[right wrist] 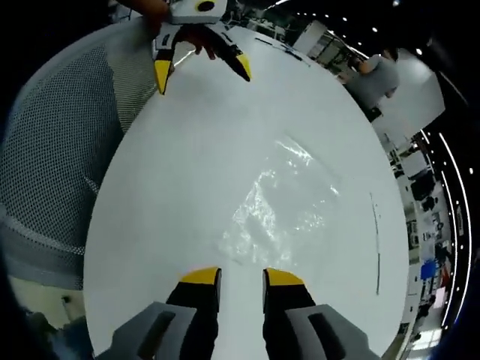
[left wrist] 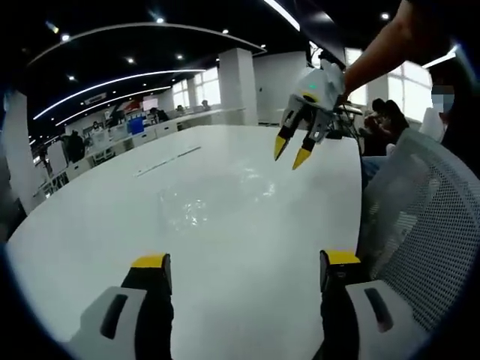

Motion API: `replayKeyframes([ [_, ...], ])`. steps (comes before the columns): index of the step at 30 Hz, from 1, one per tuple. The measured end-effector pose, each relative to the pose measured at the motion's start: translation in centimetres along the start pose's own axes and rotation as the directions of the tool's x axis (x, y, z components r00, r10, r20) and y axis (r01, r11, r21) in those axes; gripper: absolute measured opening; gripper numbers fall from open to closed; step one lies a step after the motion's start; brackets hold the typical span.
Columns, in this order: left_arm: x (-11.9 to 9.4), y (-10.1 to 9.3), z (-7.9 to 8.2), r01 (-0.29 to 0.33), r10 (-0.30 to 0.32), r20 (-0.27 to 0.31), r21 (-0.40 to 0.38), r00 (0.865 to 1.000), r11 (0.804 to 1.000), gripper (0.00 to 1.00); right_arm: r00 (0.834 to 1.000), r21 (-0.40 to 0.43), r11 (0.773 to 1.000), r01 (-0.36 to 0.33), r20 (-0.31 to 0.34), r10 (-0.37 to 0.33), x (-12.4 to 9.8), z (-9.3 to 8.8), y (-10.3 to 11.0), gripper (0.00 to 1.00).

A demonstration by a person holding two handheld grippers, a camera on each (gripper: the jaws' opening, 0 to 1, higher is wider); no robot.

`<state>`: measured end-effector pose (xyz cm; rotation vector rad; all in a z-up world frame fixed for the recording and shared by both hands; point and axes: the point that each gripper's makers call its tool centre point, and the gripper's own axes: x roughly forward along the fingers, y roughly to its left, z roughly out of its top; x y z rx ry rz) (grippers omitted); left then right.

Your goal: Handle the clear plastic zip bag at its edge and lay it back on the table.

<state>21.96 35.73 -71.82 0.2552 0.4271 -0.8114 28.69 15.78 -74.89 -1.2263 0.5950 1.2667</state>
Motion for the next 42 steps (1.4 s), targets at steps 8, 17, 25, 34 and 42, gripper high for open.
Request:
replayKeyframes([
  [8, 0.1, -0.3, -0.2, 0.014, -0.014, -0.008, 0.012, 1.000, 1.000, 0.77, 0.998, -0.191, 0.981, -0.045, -0.050, 0.036, 1.1, -0.1, 0.1, 0.12],
  [17, 0.2, -0.6, -0.6, 0.031, -0.030, -0.024, 0.010, 0.999, 0.999, 0.71, 0.995, -0.275, 0.959, -0.066, -0.085, 0.044, 1.8, 0.5, 0.1, 0.05],
  [25, 0.3, -0.8, -1.3, 0.046, -0.046, -0.045, 0.008, 0.998, 0.999, 0.69, 0.983, -0.475, 0.869, -0.136, -0.173, 0.059, 2.1, 1.0, 0.6, 0.06],
  [34, 0.4, -1.2, -1.5, 0.056, -0.056, -0.058, 0.003, 0.997, 0.998, 0.69, 0.973, -0.511, 0.839, -0.188, -0.213, 0.088, 3.2, 0.8, 0.9, 0.01],
  [42, 0.4, -1.3, -1.1, 0.055, -0.054, -0.051, 0.017, 0.997, 0.998, 0.68, 0.982, -0.386, 0.903, -0.186, -0.112, 0.155, 3.1, 3.8, 2.3, 0.00],
])
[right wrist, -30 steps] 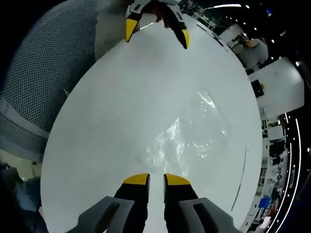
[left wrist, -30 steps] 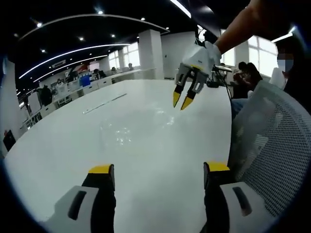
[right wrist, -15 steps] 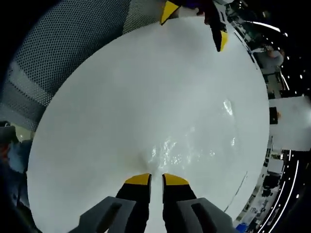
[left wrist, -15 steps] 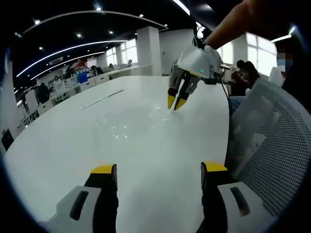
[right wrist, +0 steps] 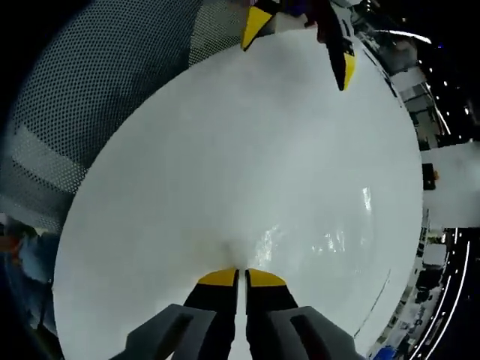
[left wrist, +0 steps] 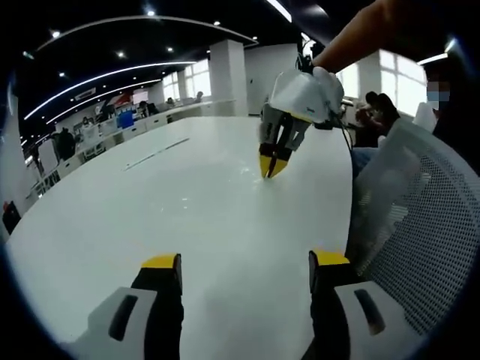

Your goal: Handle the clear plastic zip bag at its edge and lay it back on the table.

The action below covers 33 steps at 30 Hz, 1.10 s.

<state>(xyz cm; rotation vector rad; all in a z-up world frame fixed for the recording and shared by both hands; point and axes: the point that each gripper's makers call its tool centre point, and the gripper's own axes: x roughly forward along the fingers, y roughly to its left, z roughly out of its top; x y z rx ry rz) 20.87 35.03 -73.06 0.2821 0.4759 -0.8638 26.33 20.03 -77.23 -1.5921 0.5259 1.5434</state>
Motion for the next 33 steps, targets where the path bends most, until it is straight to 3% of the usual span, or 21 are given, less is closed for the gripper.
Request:
replayKeyframes([
  [3, 0.0, -0.3, 0.1, 0.006, -0.006, -0.001, 0.010, 1.000, 1.000, 0.68, 0.998, 0.083, 0.996, -0.015, 0.062, 0.009, -0.2, 1.5, 0.1, 0.00],
  [6, 0.0, -0.5, 0.2, 0.013, -0.013, 0.000, 0.021, 1.000, 1.000, 0.68, 0.998, 0.102, 0.995, 0.004, 0.068, -0.011, 0.6, 1.7, -0.3, 0.00],
  [14, 0.0, -1.0, 0.5, 0.025, -0.026, 0.004, 0.053, 1.000, 0.998, 0.67, 0.979, 0.305, 0.953, 0.002, 0.196, -0.065, 0.8, 4.4, -0.7, 0.00],
  [25, 0.2, -2.1, 0.9, 0.051, -0.052, 0.002, 0.119, 0.999, 0.992, 0.64, 0.954, 0.402, 0.916, -0.015, 0.281, -0.108, 0.3, 7.7, -1.2, 0.00],
  [33, 0.1, -2.5, 1.3, 0.060, -0.062, 0.008, 0.170, 0.998, 0.984, 0.58, 0.937, 0.425, 0.904, -0.038, 0.331, -0.116, 0.3, 10.7, -1.6, 0.00],
])
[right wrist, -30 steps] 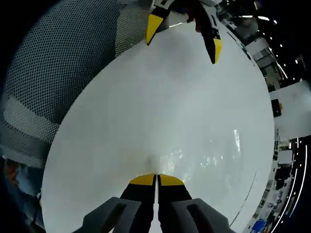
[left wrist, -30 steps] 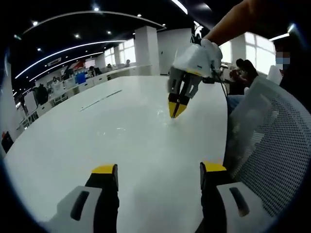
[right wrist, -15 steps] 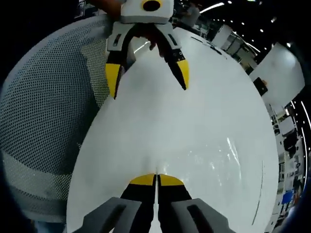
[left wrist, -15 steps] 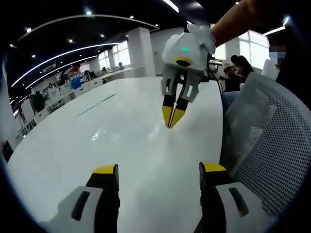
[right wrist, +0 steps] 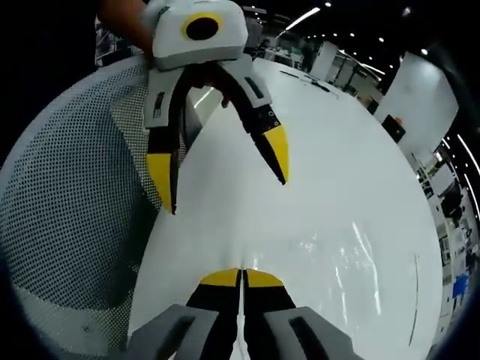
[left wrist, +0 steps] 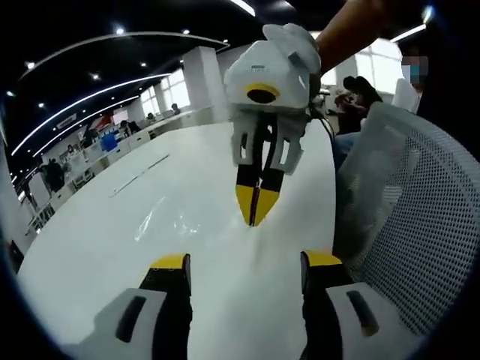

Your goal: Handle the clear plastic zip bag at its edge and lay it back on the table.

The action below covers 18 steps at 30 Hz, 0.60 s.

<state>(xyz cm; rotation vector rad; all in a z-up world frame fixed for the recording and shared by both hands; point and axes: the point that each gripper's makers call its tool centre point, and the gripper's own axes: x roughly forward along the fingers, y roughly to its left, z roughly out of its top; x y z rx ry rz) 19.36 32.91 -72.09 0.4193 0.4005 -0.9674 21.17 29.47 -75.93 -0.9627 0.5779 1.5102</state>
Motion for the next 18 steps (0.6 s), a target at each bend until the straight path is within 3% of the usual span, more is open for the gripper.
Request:
replayKeyframes([
  [9, 0.3, -1.4, 0.3, 0.058, -0.057, -0.009, 0.102, 0.998, 0.993, 0.46, 0.999, 0.012, 1.000, -0.020, 0.030, 0.019, 0.9, 2.1, 1.0, 0.00],
  [13, 0.4, -1.7, -0.4, 0.097, -0.086, -0.067, 0.188, 0.994, 0.977, 0.37, 0.999, 0.014, 1.000, -0.024, 0.035, 0.024, 0.9, 2.6, 1.1, 0.00],
  [15, 0.5, -1.1, -0.7, 0.081, -0.063, -0.084, 0.239, 0.994, 0.968, 0.32, 0.999, 0.014, 1.000, -0.026, 0.037, 0.025, 0.8, 2.7, 1.1, 0.00],
  [18, 0.6, -1.3, -0.8, 0.103, -0.079, -0.103, 0.257, 0.992, 0.961, 0.23, 0.999, 0.008, 1.000, -0.027, 0.037, 0.027, 0.7, 2.9, 1.3, 0.00],
])
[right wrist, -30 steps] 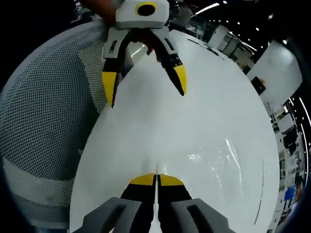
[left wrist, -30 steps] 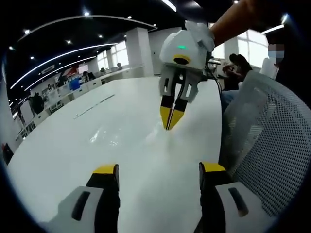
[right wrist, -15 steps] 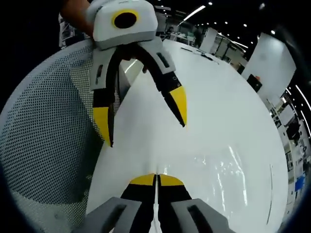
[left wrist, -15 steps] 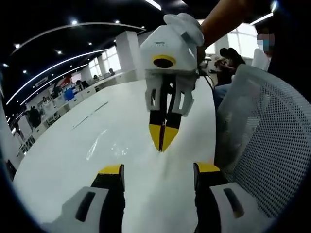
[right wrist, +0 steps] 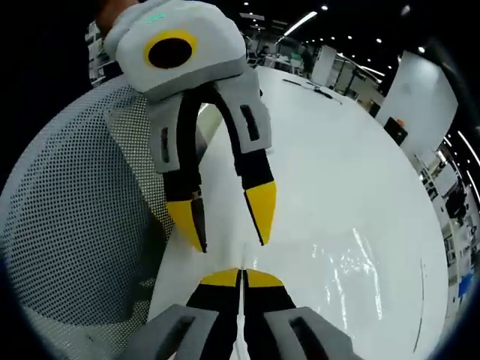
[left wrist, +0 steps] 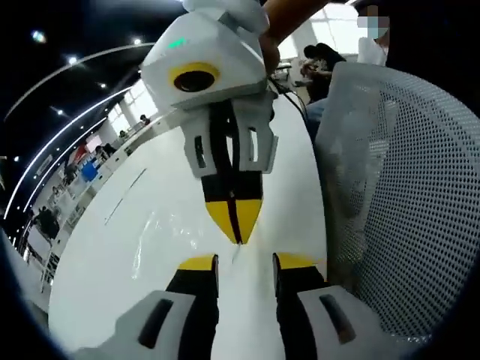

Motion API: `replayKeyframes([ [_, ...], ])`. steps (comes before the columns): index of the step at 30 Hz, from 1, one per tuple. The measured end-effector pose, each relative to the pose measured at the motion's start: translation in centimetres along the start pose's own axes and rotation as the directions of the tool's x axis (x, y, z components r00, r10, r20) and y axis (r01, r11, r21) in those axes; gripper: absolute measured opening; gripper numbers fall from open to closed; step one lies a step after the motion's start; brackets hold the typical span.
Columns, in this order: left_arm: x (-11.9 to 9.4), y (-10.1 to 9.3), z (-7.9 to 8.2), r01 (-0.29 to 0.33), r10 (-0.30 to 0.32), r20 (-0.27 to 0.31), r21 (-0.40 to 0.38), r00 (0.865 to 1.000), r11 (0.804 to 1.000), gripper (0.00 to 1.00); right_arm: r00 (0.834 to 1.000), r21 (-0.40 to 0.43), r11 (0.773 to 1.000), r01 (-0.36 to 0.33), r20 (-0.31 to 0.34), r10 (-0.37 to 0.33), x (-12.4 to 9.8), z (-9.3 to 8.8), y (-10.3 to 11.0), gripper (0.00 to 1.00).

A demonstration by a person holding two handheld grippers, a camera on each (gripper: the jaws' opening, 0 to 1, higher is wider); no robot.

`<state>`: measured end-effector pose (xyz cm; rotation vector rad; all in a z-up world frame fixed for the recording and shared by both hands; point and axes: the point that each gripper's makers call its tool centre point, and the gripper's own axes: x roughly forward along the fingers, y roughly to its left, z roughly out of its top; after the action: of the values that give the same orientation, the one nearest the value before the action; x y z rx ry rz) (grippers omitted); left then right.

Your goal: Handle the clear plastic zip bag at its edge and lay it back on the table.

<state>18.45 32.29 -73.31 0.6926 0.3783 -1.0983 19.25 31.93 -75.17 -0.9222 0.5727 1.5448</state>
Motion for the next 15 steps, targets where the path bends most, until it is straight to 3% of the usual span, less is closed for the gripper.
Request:
replayKeyframes([
  [6, 0.5, 0.1, 0.5, 0.031, -0.030, -0.018, 0.056, 0.999, 0.998, 0.08, 1.000, -0.011, 1.000, 0.005, 0.003, -0.005, 0.0, 0.2, 0.2, 0.00],
  [15, 1.1, 0.5, -0.2, 0.071, -0.065, -0.065, 0.085, 0.996, 0.994, 0.01, 1.000, -0.027, 1.000, 0.012, 0.012, -0.011, 0.0, 0.8, 0.4, 0.00],
])
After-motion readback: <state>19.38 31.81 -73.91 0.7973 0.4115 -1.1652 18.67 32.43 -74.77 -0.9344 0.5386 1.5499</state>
